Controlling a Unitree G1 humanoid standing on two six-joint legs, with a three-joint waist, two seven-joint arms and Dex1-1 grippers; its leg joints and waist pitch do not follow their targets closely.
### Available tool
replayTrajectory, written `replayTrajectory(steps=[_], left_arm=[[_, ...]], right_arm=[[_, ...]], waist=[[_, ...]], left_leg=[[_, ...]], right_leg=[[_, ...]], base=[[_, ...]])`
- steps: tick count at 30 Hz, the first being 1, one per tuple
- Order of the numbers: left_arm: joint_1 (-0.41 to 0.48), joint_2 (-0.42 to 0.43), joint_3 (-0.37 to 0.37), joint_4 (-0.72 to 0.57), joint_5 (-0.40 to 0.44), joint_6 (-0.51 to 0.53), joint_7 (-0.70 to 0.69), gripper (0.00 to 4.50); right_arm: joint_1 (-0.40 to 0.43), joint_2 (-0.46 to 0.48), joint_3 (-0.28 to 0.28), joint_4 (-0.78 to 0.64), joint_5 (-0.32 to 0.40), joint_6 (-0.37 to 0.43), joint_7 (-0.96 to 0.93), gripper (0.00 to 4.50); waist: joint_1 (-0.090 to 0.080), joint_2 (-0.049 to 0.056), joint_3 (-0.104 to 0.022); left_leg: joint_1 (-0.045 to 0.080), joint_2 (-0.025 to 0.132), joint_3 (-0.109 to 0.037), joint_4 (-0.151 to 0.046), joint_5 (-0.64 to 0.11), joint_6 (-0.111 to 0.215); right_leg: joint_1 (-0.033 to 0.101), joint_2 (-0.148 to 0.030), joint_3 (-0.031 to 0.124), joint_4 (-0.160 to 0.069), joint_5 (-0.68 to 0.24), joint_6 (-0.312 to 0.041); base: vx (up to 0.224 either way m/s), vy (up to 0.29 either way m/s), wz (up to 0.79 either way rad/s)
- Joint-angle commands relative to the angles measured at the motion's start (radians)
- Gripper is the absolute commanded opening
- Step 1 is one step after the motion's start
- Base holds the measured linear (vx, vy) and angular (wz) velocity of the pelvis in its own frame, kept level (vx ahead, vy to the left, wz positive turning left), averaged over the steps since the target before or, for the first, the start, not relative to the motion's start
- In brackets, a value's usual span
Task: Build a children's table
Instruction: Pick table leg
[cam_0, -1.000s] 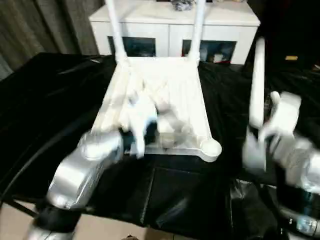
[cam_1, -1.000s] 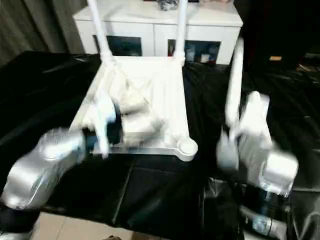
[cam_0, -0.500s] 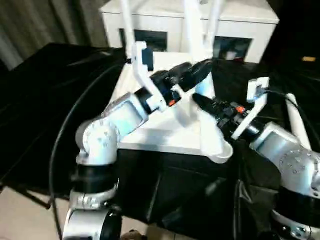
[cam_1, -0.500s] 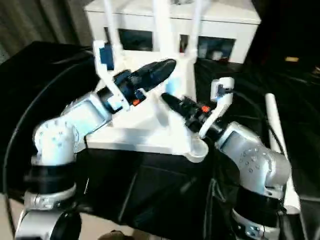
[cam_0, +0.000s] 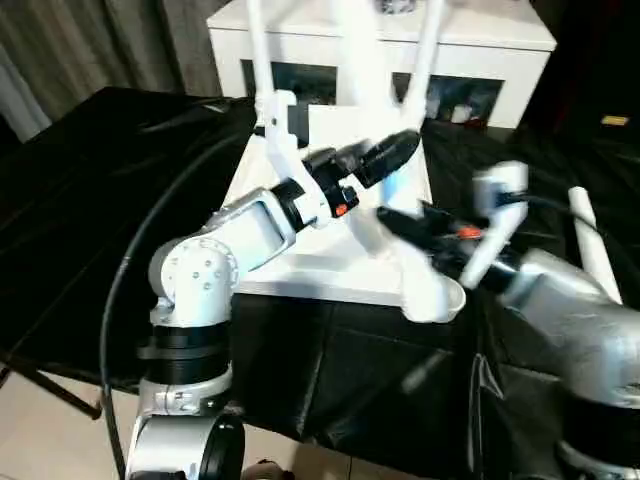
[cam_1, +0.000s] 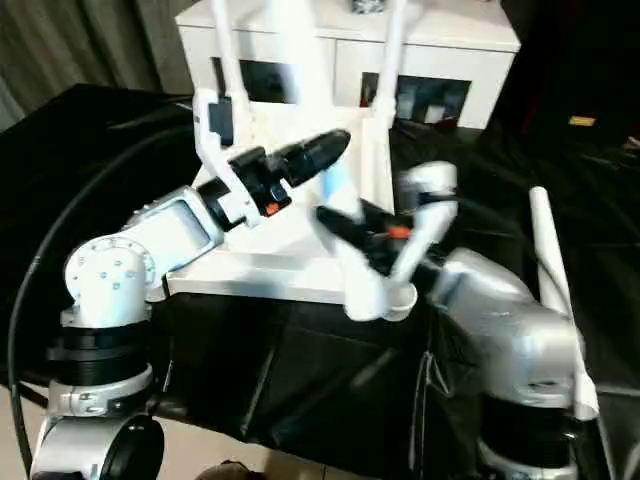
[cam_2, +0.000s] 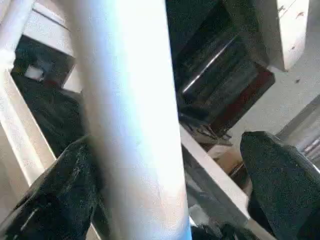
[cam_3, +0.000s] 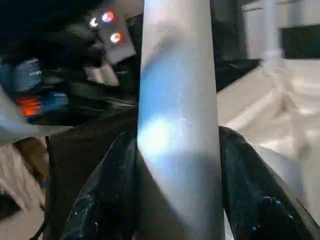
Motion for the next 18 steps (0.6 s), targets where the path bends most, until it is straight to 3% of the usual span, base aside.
replayTrajectory(steps=[1,2,5,6,8,12,13,18], left_arm=[[-0.002,0.0,-0.018,0.005,0.012,0.006,0.012,4.5],[-0.002,0.0,-0.018,0.005,0.012,0.006,0.012,4.5],[-0.001,-0.004,-0.016,0.025,0.031,-0.007,0.064,4.5],[-0.005,-0.015,0.0,0.042,0.047,-0.024,0.104,4.21],[-0.012,-0.026,0.017,0.058,0.066,-0.041,0.14,4.13],[-0.018,-0.035,0.032,0.073,0.09,-0.059,0.17,4.02],[-0.02,-0.04,0.038,0.081,0.099,-0.071,0.18,3.74],[-0.02,-0.046,0.047,0.087,0.11,-0.101,0.213,3.43]], right_arm=[[-0.004,0.003,0.019,-0.018,-0.023,-0.025,-0.009,1.82],[-0.004,0.003,0.019,-0.018,-0.023,-0.025,-0.009,1.82],[-0.013,-0.02,0.116,0.002,-0.167,-0.158,-0.079,1.82],[-0.021,-0.05,0.197,0.029,-0.289,-0.258,-0.142,1.82],[-0.028,-0.066,0.255,0.052,-0.385,-0.323,-0.205,1.82],[-0.026,-0.065,0.296,0.071,-0.46,-0.372,-0.261,1.82],[-0.021,-0.065,0.328,0.083,-0.506,-0.401,-0.284,1.82],[-0.008,-0.062,0.36,0.101,-0.549,-0.444,-0.315,1.82]], waist=[[0.002,-0.019,-0.067],[0.002,-0.018,-0.069],[0.004,-0.016,-0.07],[0.0,-0.019,-0.07],[-0.002,-0.018,-0.069],[-0.004,-0.021,-0.069],[-0.002,-0.019,-0.071],[-0.005,-0.019,-0.07]], left_leg=[[0.019,0.117,-0.052,-0.07,-0.021,0.063],[0.02,0.118,-0.053,-0.07,-0.018,0.065],[0.019,0.119,-0.054,-0.07,-0.01,0.059],[0.019,0.117,-0.051,-0.068,-0.006,0.052],[0.02,0.113,-0.05,-0.068,-0.014,0.045],[0.018,0.115,-0.052,-0.068,-0.014,0.067],[0.019,0.116,-0.052,-0.067,-0.017,0.077],[0.018,0.119,-0.052,-0.067,-0.025,0.091]], right_leg=[[0.051,-0.146,0.076,-0.083,-0.019,-0.198],[0.051,-0.145,0.076,-0.081,-0.01,-0.201],[0.049,-0.143,0.074,-0.077,0.012,-0.203],[0.049,-0.144,0.075,-0.077,0.028,-0.2],[0.051,-0.144,0.076,-0.078,0.027,-0.202],[0.053,-0.143,0.077,-0.076,0.039,-0.207],[0.053,-0.146,0.077,-0.075,0.044,-0.212],[0.052,-0.144,0.076,-0.072,0.056,-0.223]], base=[[0.0,0.0,0.0],[0.0,0.0,0.0],[0.0,0.0,0.0],[0.0,0.0,0.0],[0.0,0.0,0.0],[0.0,0.0,0.0],[0.0,0.0,0.0],[0.0,0.0,0.0]])
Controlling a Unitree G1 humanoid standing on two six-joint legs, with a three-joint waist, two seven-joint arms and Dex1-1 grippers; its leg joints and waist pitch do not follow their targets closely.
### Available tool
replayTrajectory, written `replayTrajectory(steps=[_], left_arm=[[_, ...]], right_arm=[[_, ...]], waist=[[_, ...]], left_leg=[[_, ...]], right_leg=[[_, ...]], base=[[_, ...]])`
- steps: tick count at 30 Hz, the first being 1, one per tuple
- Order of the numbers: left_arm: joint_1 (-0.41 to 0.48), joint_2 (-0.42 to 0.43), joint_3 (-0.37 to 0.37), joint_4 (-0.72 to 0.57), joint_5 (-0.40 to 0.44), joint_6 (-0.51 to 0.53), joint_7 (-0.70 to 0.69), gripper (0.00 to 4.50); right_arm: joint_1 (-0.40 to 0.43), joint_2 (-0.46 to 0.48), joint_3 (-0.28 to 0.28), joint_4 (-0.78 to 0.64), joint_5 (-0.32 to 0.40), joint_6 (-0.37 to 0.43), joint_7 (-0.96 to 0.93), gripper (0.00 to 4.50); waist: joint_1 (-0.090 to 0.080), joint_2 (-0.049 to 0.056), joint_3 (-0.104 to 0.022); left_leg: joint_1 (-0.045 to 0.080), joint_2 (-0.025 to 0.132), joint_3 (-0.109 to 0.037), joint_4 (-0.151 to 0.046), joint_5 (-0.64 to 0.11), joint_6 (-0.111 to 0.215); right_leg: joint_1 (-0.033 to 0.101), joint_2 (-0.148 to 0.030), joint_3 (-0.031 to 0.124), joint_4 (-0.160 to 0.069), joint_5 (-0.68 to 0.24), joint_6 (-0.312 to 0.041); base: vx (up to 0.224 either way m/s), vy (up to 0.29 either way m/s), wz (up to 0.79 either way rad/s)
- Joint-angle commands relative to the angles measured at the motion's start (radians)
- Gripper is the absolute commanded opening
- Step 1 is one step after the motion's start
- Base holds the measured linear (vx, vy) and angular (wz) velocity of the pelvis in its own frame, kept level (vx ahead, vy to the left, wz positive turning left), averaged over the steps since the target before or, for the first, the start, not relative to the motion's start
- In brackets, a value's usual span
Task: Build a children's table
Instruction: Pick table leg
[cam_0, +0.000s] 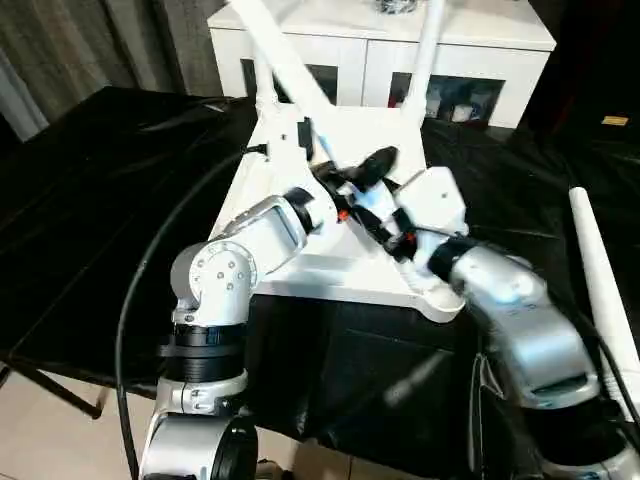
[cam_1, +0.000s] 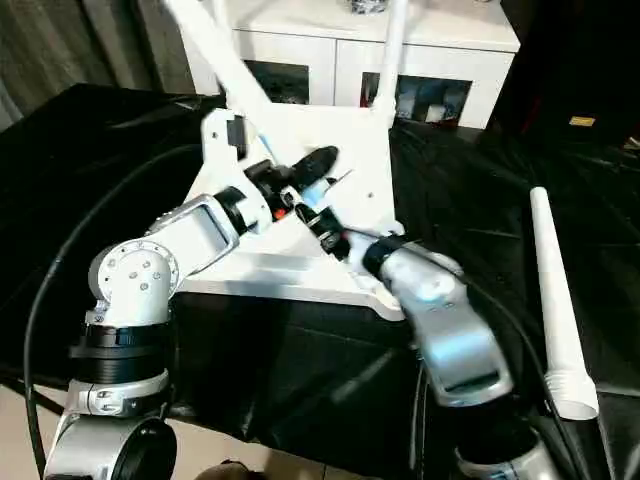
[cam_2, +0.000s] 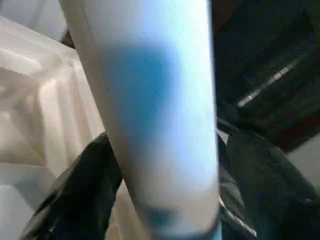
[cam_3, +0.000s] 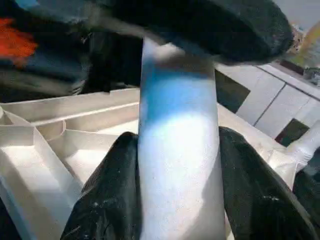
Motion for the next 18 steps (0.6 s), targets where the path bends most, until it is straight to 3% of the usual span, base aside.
replayTrajectory(steps=[1,9,11,18], left_arm=[[-0.02,-0.005,0.018,0.012,0.011,-0.02,0.029,3.29],[-0.027,-0.025,0.05,0.022,0.014,-0.043,0.059,2.77],[-0.027,-0.025,0.051,0.024,0.013,-0.044,0.06,2.39],[-0.024,-0.023,0.044,0.014,0.001,-0.038,0.046,2.03]], right_arm=[[0.006,0.006,0.01,0.01,-0.021,-0.039,-0.024,1.82],[-0.001,0.016,0.009,0.044,-0.046,-0.079,-0.047,1.82],[-0.002,0.016,0.01,0.047,-0.048,-0.083,-0.047,1.82],[-0.004,0.017,0.01,0.062,-0.055,-0.106,-0.049,1.82]], waist=[[-0.002,-0.017,-0.07],[-0.002,-0.016,-0.07],[-0.003,-0.018,-0.069],[-0.003,-0.016,-0.07]], left_leg=[[0.02,0.12,-0.054,-0.067,-0.025,0.09],[0.021,0.119,-0.053,-0.067,-0.041,0.092],[0.019,0.118,-0.053,-0.067,-0.044,0.093],[0.022,0.12,-0.054,-0.069,-0.051,0.09]], right_leg=[[0.052,-0.143,0.076,-0.071,0.059,-0.225],[0.052,-0.142,0.077,-0.072,0.056,-0.229],[0.053,-0.142,0.077,-0.073,0.053,-0.229],[0.051,-0.141,0.076,-0.072,0.048,-0.229]], base=[[0.0,0.0,0.0],[0.0,0.0,0.0],[0.0,0.0,0.0],[0.0,0.0,0.0]])
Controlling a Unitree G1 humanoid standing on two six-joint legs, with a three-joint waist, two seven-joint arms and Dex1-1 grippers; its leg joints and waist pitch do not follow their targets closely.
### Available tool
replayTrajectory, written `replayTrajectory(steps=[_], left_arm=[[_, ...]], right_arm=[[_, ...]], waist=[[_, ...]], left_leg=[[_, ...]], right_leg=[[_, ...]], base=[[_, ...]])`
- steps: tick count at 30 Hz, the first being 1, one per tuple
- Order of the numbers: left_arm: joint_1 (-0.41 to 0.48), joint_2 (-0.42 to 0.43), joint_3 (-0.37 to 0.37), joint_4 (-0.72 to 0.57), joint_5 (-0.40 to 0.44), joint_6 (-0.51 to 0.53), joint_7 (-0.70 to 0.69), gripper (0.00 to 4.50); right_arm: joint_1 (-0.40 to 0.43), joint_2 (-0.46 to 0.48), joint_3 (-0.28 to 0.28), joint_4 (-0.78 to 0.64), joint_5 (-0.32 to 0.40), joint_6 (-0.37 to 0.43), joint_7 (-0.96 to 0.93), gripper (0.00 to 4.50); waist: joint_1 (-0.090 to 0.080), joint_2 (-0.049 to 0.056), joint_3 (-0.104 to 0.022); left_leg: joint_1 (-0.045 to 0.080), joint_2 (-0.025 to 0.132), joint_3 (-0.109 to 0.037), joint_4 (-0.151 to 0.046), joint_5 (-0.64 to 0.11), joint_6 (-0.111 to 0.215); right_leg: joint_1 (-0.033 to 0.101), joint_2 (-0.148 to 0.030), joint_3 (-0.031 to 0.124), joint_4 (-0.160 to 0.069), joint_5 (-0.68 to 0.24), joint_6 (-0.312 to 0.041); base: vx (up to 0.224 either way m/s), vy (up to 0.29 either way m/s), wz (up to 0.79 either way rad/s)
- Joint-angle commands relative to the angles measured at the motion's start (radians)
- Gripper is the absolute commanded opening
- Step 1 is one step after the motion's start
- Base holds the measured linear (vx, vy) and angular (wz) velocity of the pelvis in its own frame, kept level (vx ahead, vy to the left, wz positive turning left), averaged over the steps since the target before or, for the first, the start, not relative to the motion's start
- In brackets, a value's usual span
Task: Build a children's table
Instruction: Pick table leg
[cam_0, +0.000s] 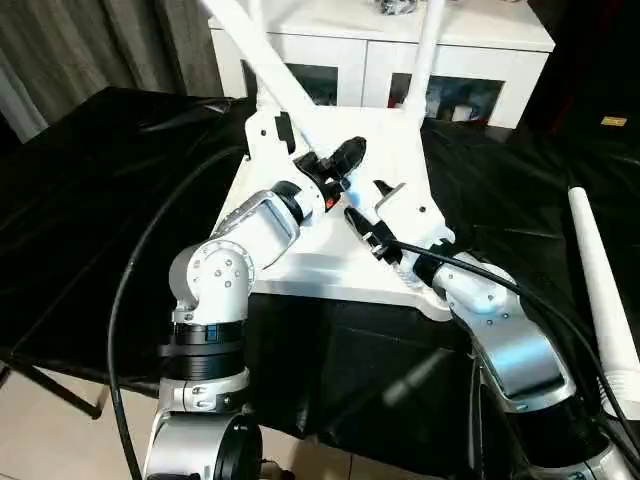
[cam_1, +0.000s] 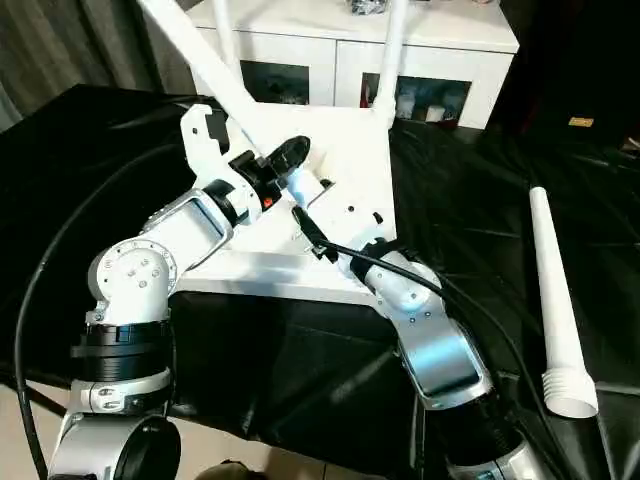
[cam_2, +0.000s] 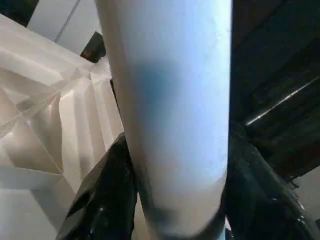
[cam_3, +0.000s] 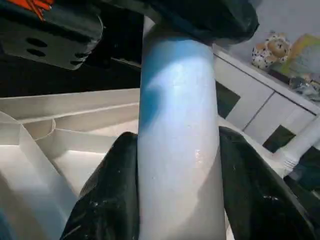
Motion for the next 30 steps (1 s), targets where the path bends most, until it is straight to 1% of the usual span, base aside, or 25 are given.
replayTrajectory(steps=[1,2,3,4,6,7,8,9,10,11,12,13,14,15,17,18,19,20,21,22,24,25,27,28,30], left_arm=[[-0.016,0.002,0.0,-0.003,0.015,-0.001,-0.001,2.01],[-0.015,0.005,-0.005,-0.003,0.017,0.0,-0.008,1.99],[-0.013,0.011,-0.01,-0.005,0.015,0.002,-0.02,1.95],[-0.011,0.022,-0.018,-0.008,0.015,0.006,-0.036,1.94],[-0.01,0.032,-0.025,-0.01,0.016,0.006,-0.043,1.89],[-0.01,0.059,-0.038,-0.013,0.015,0.011,-0.079,1.89],[-0.01,0.06,-0.038,-0.014,0.015,0.011,-0.08,1.82],[-0.01,0.074,-0.046,-0.016,0.014,0.016,-0.102,1.82],[-0.01,0.115,-0.07,-0.027,-0.002,0.035,-0.174,1.82],[-0.01,0.117,-0.071,-0.028,-0.003,0.037,-0.177,1.82],[-0.011,0.142,-0.082,-0.036,-0.015,0.05,-0.222,1.82],[-0.013,0.183,-0.095,-0.053,-0.043,0.076,-0.297,1.81],[-0.015,0.227,-0.104,-0.071,-0.07,0.098,-0.372,1.81],[-0.017,0.253,-0.108,-0.08,-0.083,0.107,-0.413,1.81],[-0.022,0.273,-0.105,-0.086,-0.101,0.12,-0.445,1.81],[-0.026,0.301,-0.108,-0.098,-0.123,0.137,-0.489,1.81],[-0.027,0.308,-0.11,-0.102,-0.127,0.14,-0.503,1.81],[-0.029,0.328,-0.117,-0.108,-0.135,0.145,-0.535,1.81],[-0.028,0.35,-0.128,-0.12,-0.142,0.148,-0.575,1.81],[-0.031,0.37,-0.135,-0.127,-0.15,0.152,-0.611,1.81],[-0.039,0.391,-0.143,-0.127,-0.158,0.156,-0.651,1.81],[-0.042,0.397,-0.146,-0.124,-0.159,0.156,-0.662,1.81],[-0.048,0.406,-0.154,-0.118,-0.156,0.15,-0.686,1.81],[-0.05,0.412,-0.159,-0.116,-0.152,0.147,-0.702,1.81],[-0.051,0.414,-0.16,-0.114,-0.149,0.146,-0.707,1.81]], right_arm=[[-0.013,-0.005,-0.004,-0.003,-0.013,-0.034,0.006,1.82],[-0.016,-0.007,-0.002,-0.001,-0.016,-0.043,0.009,2.17],[-0.012,0.01,-0.018,-0.007,0.026,-0.035,0.027,2.38],[-0.009,0.031,-0.042,-0.018,0.078,-0.022,0.043,2.52],[-0.006,0.049,-0.065,-0.028,0.124,-0.004,0.055,2.69],[-0.005,0.052,-0.098,-0.046,0.206,0.044,0.107,2.69],[-0.005,0.052,-0.098,-0.046,0.207,0.045,0.108,2.93],[-0.005,0.05,-0.113,-0.054,0.244,0.067,0.134,2.97],[-0.005,0.029,-0.143,-0.07,0.319,0.11,0.2,3.0],[-0.005,0.028,-0.144,-0.07,0.322,0.112,0.203,3.07],[-0.005,0.01,-0.159,-0.077,0.357,0.138,0.239,3.21],[-0.003,-0.026,-0.183,-0.089,0.413,0.178,0.3,3.34],[0.002,-0.064,-0.204,-0.099,0.468,0.226,0.359,3.41],[0.007,-0.088,-0.215,-0.103,0.496,0.25,0.394,3.45],[0.011,-0.105,-0.225,-0.104,0.519,0.274,0.415,3.63],[0.013,-0.118,-0.236,-0.106,0.545,0.3,0.432,3.73],[0.014,-0.12,-0.239,-0.107,0.552,0.306,0.437,3.73],[0.014,-0.126,-0.245,-0.108,0.568,0.321,0.447,3.93],[0.013,-0.128,-0.251,-0.113,0.595,0.351,0.458,3.93],[0.012,-0.133,-0.252,-0.119,0.615,0.37,0.466,4.04],[0.01,-0.142,-0.251,-0.129,0.644,0.402,0.471,4.11],[0.009,-0.147,-0.249,-0.132,0.652,0.411,0.474,4.23],[0.006,-0.152,-0.232,-0.132,0.637,0.415,0.468,4.43],[0.005,-0.155,-0.225,-0.132,0.631,0.42,0.469,4.12],[0.006,-0.157,-0.22,-0.132,0.63,0.432,0.467,3.89]], waist=[[-0.004,-0.016,-0.07],[-0.003,-0.016,-0.07],[-0.003,-0.016,-0.07],[-0.003,-0.016,-0.07],[-0.002,-0.015,-0.07],[-0.003,-0.016,-0.07],[-0.003,-0.016,-0.07],[-0.003,-0.016,-0.071],[-0.002,-0.016,-0.071],[0.002,-0.014,-0.072],[0.0,-0.015,-0.07],[0.003,-0.014,-0.071],[0.002,-0.015,-0.07],[0.007,-0.017,-0.072],[0.002,-0.017,-0.071],[0.002,-0.017,-0.07],[0.005,-0.02,-0.071],[0.004,-0.02,-0.068],[0.003,-0.019,-0.069],[0.004,-0.017,-0.068],[0.002,-0.017,-0.068],[0.002,-0.017,-0.069],[0.004,-0.016,-0.068],[0.004,-0.016,-0.067],[0.003,-0.015,-0.067]], left_leg=[[0.022,0.12,-0.054,-0.068,-0.055,0.086],[0.022,0.119,-0.053,-0.068,-0.058,0.085],[0.021,0.119,-0.053,-0.068,-0.057,0.084],[0.021,0.117,-0.052,-0.067,-0.065,0.093],[0.021,0.121,-0.054,-0.068,-0.065,0.098],[0.022,0.122,-0.055,-0.07,-0.056,0.097],[0.023,0.122,-0.055,-0.07,-0.058,0.103],[0.022,0.123,-0.055,-0.07,-0.051,0.104],[0.022,0.122,-0.055,-0.07,-0.051,0.102],[0.023,0.121,-0.054,-0.068,-0.054,0.101],[0.023,0.12,-0.053,-0.07,-0.054,0.1],[0.025,0.121,-0.053,-0.069,-0.053,0.094],[0.025,0.121,-0.052,-0.07,-0.052,0.094],[0.026,0.12,-0.052,-0.069,-0.044,0.094],[0.023,0.121,-0.049,-0.069,-0.036,0.09],[0.024,0.119,-0.048,-0.068,-0.039,0.091],[0.026,0.118,-0.046,-0.067,-0.042,0.091],[0.025,0.116,-0.045,-0.069,-0.051,0.084],[0.024,0.117,-0.044,-0.069,-0.057,0.077],[0.027,0.117,-0.045,-0.071,-0.065,0.073],[0.029,0.12,-0.045,-0.075,-0.067,0.061],[0.031,0.12,-0.044,-0.075,-0.068,0.056],[0.032,0.119,-0.04,-0.075,-0.075,0.045],[0.029,0.118,-0.039,-0.075,-0.078,0.038],[0.029,0.119,-0.04,-0.078,-0.087,0.028]], right_leg=[[0.05,-0.141,0.076,-0.072,0.047,-0.23],[0.051,-0.143,0.077,-0.073,0.045,-0.23],[0.05,-0.141,0.076,-0.073,0.043,-0.229],[0.05,-0.144,0.078,-0.074,0.037,-0.229],[0.05,-0.144,0.078,-0.074,0.034,-0.222],[0.048,-0.139,0.075,-0.071,0.042,-0.222],[0.05,-0.14,0.076,-0.072,0.045,-0.222],[0.05,-0.14,0.076,-0.069,0.053,-0.222],[0.05,-0.141,0.075,-0.07,0.051,-0.221],[0.051,-0.145,0.076,-0.07,0.041,-0.218],[0.05,-0.142,0.077,-0.072,0.036,-0.216],[0.049,-0.142,0.075,-0.07,0.028,-0.215],[0.05,-0.142,0.075,-0.07,0.028,-0.217],[0.053,-0.143,0.075,-0.067,0.025,-0.215],[0.048,-0.142,0.073,-0.067,0.034,-0.224],[0.048,-0.143,0.073,-0.068,0.032,-0.228],[0.048,-0.146,0.074,-0.069,0.014,-0.231],[0.046,-0.144,0.073,-0.073,-0.015,-0.23],[0.047,-0.144,0.072,-0.074,-0.027,-0.229],[0.046,-0.143,0.073,-0.076,-0.048,-0.224],[0.042,-0.139,0.071,-0.073,-0.053,-0.22],[0.042,-0.14,0.071,-0.073,-0.051,-0.219],[0.04,-0.143,0.072,-0.075,-0.054,-0.221],[0.042,-0.145,0.072,-0.077,-0.059,-0.22],[0.042,-0.145,0.072,-0.077,-0.074,-0.217]], base=[[0.0,0.0,0.0],[0.0,0.0,0.0],[0.0,0.0,0.0],[0.0,0.0,0.0],[0.0,0.0,0.0],[0.0,0.0,0.0],[0.0,0.0,0.0],[0.0,0.0,0.0],[0.0,0.0,0.0],[0.0,0.0,0.0],[0.0,0.0,0.0],[0.0,0.0,0.0],[0.0,0.0,0.0],[0.0,0.0,0.0],[0.0,0.0,0.0],[0.0,0.0,0.0],[0.0,0.0,0.0],[0.0,0.0,0.0],[0.0,0.0,0.0],[0.0,0.0,0.0],[0.0,0.0,0.0],[0.0,0.0,0.0],[0.0,0.0,0.0],[0.0,0.0,0.0],[0.0,0.0,0.0]])
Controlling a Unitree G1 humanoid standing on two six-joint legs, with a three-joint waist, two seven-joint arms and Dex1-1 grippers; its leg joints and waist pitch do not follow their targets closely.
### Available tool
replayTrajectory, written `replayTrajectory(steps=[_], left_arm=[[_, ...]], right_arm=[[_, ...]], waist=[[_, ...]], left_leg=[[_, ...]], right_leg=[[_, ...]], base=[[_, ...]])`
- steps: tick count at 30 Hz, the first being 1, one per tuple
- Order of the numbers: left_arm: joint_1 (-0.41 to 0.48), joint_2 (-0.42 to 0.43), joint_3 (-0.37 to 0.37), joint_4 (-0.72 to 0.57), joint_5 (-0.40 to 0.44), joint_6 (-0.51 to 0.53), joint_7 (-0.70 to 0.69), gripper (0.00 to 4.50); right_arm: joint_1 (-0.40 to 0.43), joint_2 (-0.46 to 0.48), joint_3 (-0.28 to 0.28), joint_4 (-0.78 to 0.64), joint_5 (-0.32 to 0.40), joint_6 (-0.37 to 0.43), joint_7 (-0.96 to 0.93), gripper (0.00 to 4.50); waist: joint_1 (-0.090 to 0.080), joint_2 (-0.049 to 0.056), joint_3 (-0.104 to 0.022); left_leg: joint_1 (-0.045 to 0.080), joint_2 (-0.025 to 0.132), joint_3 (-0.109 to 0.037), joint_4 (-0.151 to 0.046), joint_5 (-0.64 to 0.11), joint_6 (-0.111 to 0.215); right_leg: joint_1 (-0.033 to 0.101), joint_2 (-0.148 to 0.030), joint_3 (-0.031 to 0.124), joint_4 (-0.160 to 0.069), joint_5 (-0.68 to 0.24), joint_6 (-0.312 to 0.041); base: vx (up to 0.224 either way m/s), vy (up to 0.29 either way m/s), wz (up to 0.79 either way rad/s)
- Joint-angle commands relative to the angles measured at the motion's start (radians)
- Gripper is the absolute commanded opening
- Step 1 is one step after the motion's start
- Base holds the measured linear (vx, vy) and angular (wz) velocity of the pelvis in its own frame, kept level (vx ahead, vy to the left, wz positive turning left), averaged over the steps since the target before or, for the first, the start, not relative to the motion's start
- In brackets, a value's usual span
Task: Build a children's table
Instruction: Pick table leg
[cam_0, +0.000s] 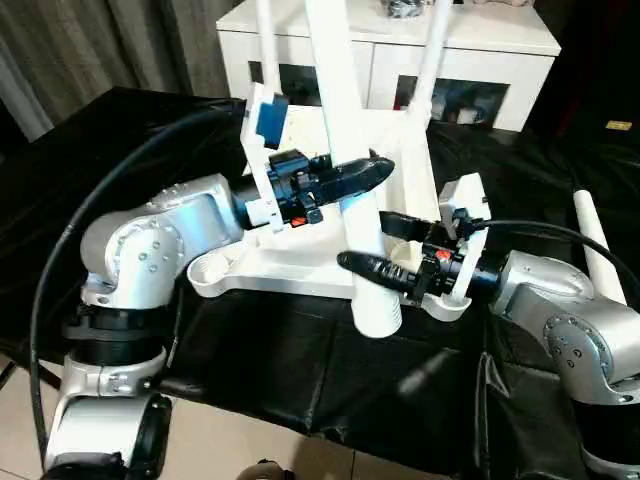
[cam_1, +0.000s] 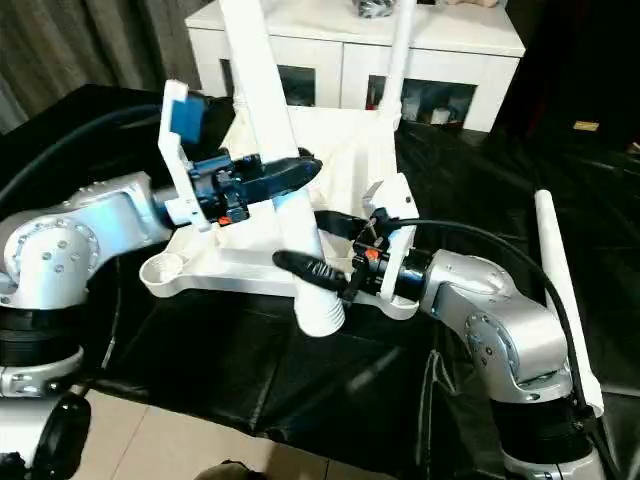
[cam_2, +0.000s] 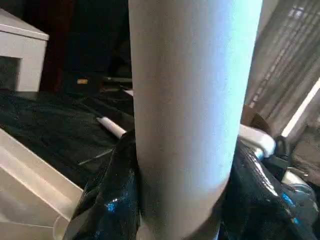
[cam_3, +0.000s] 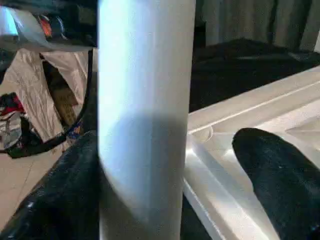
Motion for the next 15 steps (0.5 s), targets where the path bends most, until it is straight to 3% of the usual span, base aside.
replayTrajectory(steps=[1,6,15], left_arm=[[-0.023,0.004,-0.012,-0.014,-0.015,-0.008,-0.025,1.81],[-0.028,0.005,-0.01,0.002,-0.007,-0.023,-0.033,1.81],[-0.036,-0.004,0.01,0.028,-0.005,-0.039,-0.03,1.81]], right_arm=[[-0.003,-0.013,0.006,-0.001,-0.016,0.024,-0.012,3.99],[0.006,-0.029,0.017,-0.005,-0.019,0.03,-0.023,3.57],[0.008,-0.03,0.017,-0.01,-0.003,0.042,-0.026,2.74]], waist=[[-0.001,-0.013,-0.066],[0.0,-0.013,-0.064],[0.001,-0.016,-0.064]], left_leg=[[0.028,0.119,-0.055,-0.079,-0.102,0.018],[0.029,0.118,-0.054,-0.08,-0.122,0.003],[0.027,0.118,-0.055,-0.079,-0.106,0.016]], right_leg=[[0.041,-0.135,0.074,-0.079,-0.089,-0.219],[0.041,-0.136,0.076,-0.085,-0.125,-0.207],[0.041,-0.136,0.075,-0.083,-0.109,-0.209]], base=[[0.0,0.0,0.0],[0.0,0.0,0.0],[0.0,0.0,0.0]])
